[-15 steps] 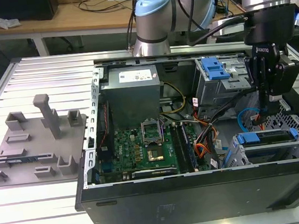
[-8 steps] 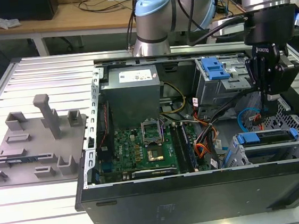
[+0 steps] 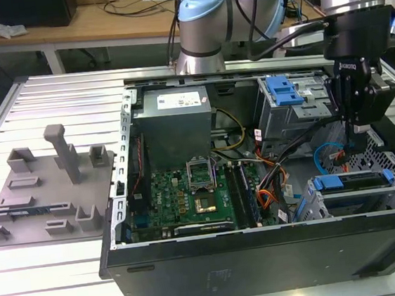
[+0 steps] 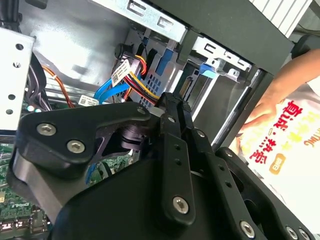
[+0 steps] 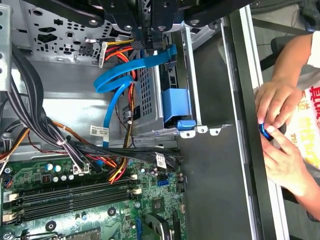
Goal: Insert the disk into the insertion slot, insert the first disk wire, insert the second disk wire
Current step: 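Insert the first disk wire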
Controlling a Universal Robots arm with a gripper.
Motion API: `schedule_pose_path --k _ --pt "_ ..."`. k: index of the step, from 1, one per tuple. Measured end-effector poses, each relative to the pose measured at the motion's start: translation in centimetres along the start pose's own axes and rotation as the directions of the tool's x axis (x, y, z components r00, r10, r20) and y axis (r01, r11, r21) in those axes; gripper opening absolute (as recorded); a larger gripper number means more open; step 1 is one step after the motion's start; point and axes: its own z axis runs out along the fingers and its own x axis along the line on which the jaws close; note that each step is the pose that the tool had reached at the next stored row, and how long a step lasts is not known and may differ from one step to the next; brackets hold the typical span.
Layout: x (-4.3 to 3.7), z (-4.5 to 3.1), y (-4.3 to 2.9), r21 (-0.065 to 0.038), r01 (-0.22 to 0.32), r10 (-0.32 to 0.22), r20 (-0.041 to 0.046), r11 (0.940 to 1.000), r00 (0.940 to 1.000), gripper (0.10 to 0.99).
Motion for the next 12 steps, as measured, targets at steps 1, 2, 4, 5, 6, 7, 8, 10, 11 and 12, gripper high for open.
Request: schedule_pose_path --k 1,2,4,5,6,7,8,10,11,12 --pt "0.04 -0.06 -0.14 -0.004 0.002 -0.002 0.0011 1.0 1.0 0.165" --pt "0.07 -0.11 -0.41 -0.012 0.006 -0.006 0.0028 0.9999 1.0 0.165" --pt "0.1 -0.17 -0.89 -0.029 0.015 -0.015 0.0056 0.9994 0.9999 0.165" --pt "0.11 -0.16 -1.06 -0.04 0.02 -0.02 0.0106 0.999 0.9997 0.165" --pt "0.12 -0.14 -1.12 -0.049 0.025 -0.024 0.0161 0.9985 0.9996 0.165" --pt "0.15 -0.13 -1.18 -0.063 0.032 -0.03 0.0249 0.9975 0.9992 0.165" --pt "0.22 -0.08 -1.25 -0.075 0.037 -0.034 0.0384 0.9965 0.9987 0.165" --pt "0.39 0.0 -1.43 -0.083 0.04 -0.035 0.0569 0.9958 0.9978 0.165" --pt "0.46 0.02 -1.51 -0.085 0.041 -0.035 0.0631 0.9955 0.9974 0.165" --pt "0.61 0.06 -1.65 -0.091 0.043 -0.037 0.0744 0.9949 0.9966 0.165"
